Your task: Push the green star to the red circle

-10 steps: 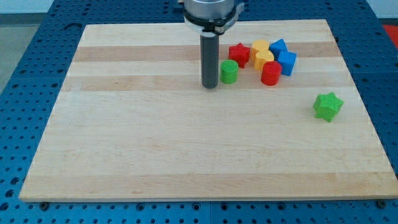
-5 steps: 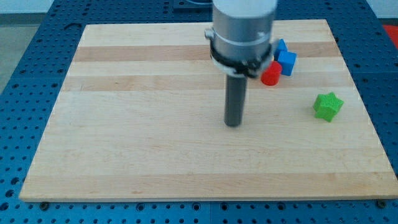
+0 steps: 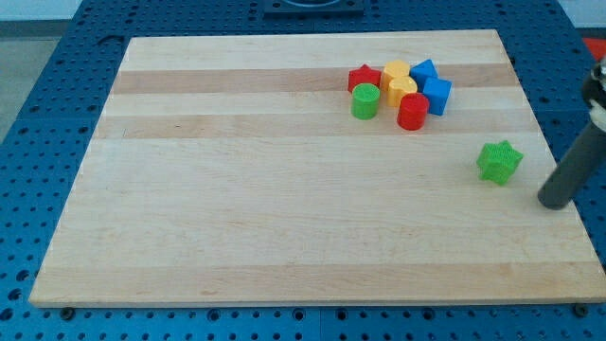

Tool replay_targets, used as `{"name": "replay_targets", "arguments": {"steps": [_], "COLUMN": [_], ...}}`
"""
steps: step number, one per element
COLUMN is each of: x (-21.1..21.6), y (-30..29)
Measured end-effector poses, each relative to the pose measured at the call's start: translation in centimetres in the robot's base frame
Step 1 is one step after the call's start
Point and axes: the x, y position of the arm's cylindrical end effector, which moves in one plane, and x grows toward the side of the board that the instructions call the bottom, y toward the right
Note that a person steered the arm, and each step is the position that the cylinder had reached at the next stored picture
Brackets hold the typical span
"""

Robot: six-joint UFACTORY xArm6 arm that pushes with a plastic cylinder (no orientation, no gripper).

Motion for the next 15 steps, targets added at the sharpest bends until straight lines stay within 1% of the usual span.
{"name": "replay_targets", "arguments": {"steps": [1,2,3,4,5,6,7,8,9,10,11,12,14,15], "x": [-1.2,-1.4,-1.4,-2.8,-4.6,-5.3,-5.3,-5.2,-4.4,-1.0,0.5,-0.6,-4.2,-3.7], "y": [-2.8,-3.7,-0.3,1.8,0.8,-2.6,-7.3,-9.5,-6.9,-6.0,-7.7,-9.6,-12.8,-12.8]}}
